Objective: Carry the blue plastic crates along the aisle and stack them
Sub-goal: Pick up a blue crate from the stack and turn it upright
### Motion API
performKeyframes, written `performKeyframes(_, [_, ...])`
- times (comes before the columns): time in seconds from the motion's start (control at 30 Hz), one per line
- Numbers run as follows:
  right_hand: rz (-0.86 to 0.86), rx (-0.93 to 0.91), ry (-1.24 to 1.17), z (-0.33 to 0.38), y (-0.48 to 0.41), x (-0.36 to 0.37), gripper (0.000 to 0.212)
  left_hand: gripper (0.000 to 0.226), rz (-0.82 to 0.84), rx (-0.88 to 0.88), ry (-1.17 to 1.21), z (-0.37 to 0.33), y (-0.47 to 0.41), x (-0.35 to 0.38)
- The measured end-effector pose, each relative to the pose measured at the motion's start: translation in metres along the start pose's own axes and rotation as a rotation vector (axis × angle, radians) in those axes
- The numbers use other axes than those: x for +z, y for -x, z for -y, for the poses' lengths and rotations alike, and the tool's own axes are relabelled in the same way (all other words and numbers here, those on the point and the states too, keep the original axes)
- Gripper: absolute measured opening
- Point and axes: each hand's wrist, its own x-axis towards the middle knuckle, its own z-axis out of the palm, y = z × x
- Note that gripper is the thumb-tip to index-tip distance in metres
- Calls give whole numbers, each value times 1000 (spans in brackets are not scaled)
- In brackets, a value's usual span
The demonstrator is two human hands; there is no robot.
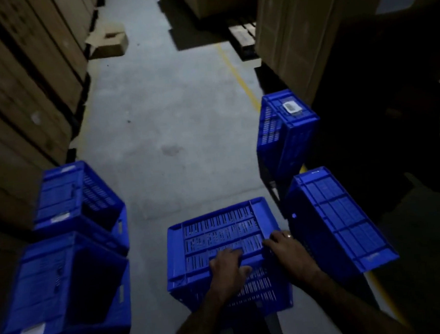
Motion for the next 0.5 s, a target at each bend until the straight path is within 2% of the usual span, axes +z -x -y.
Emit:
performKeyframes(0.07, [-117, 48, -105, 3, -18, -6, 65, 33, -43, -25, 52, 6, -16, -18])
performKeyframes(0.13, [-216, 188, -331, 2, -37, -6, 73, 33, -80, -60, 86, 14, -36, -31])
performKeyframes(0.23, [-159, 425, -589, -11, -78, 7, 75, 34, -115, -106, 133, 30, -67, -41])
performKeyframes(0.3, [-82, 407, -620, -23, -111, 20, 64, 34, -124, -141, 141, 39, -87, -44])
performKeyframes(0.4, [-66, 371, -676, -35, -157, 23, 29, 35, -136, -146, 168, 46, -124, -46])
performKeyframes(0.5, [-84, 381, -650, -42, -192, 17, 24, 44, -159, -129, 247, 55, -157, -44])
